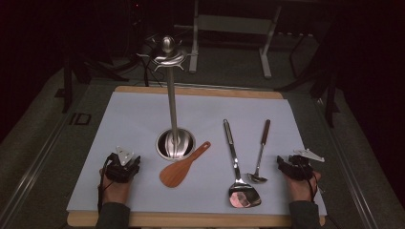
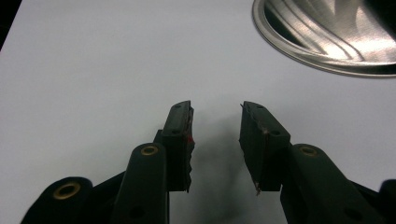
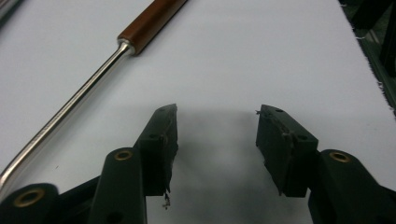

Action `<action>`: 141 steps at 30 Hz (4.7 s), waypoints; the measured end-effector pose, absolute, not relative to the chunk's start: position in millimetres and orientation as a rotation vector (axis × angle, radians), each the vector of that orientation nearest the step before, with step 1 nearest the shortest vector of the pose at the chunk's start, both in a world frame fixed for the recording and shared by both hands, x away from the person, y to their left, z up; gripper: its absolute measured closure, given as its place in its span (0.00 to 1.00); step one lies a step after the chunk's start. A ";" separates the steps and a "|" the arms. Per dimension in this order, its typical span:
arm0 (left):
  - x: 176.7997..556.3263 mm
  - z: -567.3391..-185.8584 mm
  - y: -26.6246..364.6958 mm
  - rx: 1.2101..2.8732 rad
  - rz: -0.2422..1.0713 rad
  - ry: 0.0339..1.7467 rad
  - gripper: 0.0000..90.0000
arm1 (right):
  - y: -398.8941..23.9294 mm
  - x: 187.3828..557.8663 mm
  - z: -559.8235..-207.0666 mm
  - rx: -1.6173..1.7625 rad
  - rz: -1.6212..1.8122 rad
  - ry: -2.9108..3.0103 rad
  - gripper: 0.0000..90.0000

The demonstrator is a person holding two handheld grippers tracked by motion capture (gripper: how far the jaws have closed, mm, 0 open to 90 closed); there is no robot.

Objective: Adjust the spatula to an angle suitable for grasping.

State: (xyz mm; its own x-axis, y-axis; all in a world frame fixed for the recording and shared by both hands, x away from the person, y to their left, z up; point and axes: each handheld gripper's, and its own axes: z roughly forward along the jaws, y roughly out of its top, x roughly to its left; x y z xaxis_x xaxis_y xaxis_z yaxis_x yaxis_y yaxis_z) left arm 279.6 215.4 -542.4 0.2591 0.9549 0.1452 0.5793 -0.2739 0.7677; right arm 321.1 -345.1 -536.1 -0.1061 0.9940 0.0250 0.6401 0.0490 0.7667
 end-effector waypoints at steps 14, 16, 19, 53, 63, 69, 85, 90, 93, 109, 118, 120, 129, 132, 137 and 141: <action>279.3 -542.4 215.2 1.950 0.832 1.384 0.71 | -329.8 324.1 -531.1 1.615 0.891 1.844 0.57; 279.1 -542.4 215.2 1.948 0.833 1.383 0.71 | -320.9 327.3 -526.8 1.591 0.891 1.870 0.58; 279.0 -542.4 215.4 1.945 0.833 1.382 0.71 | -308.5 333.7 -519.7 1.558 0.890 1.904 0.59; 279.4 -542.1 216.9 1.933 0.818 1.391 0.71 | -181.8 426.1 -497.1 1.594 0.836 2.231 0.67; 279.3 -542.0 217.0 1.929 0.816 1.392 0.71 | -171.9 435.9 -509.4 1.677 0.711 2.307 0.69; 279.4 -542.0 217.0 1.928 0.816 1.393 0.71 | -163.8 440.3 -507.8 1.664 0.607 2.327 0.70; 279.4 -541.9 218.1 1.920 0.811 1.393 0.71 | -153.6 429.5 -486.3 1.627 0.654 2.289 0.77; 279.4 -541.9 218.0 1.920 0.813 1.394 0.71 | -159.4 423.1 -469.9 1.595 0.764 2.270 0.77; 279.4 -541.9 218.0 1.920 0.813 1.395 0.71 | -162.1 418.4 -459.4 1.578 0.828 2.248 0.77; 279.2 -541.9 218.0 1.918 0.816 1.395 0.71 | -164.0 388.8 -427.1 1.403 1.053 2.204 0.77; 279.0 -541.8 218.1 1.915 0.817 1.394 0.71 | -153.5 373.4 -402.8 1.290 1.148 2.197 0.77; 279.0 -541.8 218.1 1.915 0.817 1.394 0.71 | -150.7 370.7 -399.6 1.265 1.156 2.205 0.77; 278.7 -541.6 218.4 1.912 0.818 1.390 0.71 | -142.4 362.5 -387.3 1.185 1.212 2.208 0.77; 278.4 -541.6 218.4 1.909 0.819 1.389 0.71 | -140.5 360.9 -382.9 1.168 1.221 2.206 0.77; 277.9 -541.4 219.1 1.907 0.816 1.385 0.71 | -137.3 356.3 -376.4 1.132 1.253 2.198 0.77; 277.8 -541.3 219.2 1.904 0.815 1.385 0.71 | -134.7 351.5 -371.9 1.096 1.271 2.193 0.77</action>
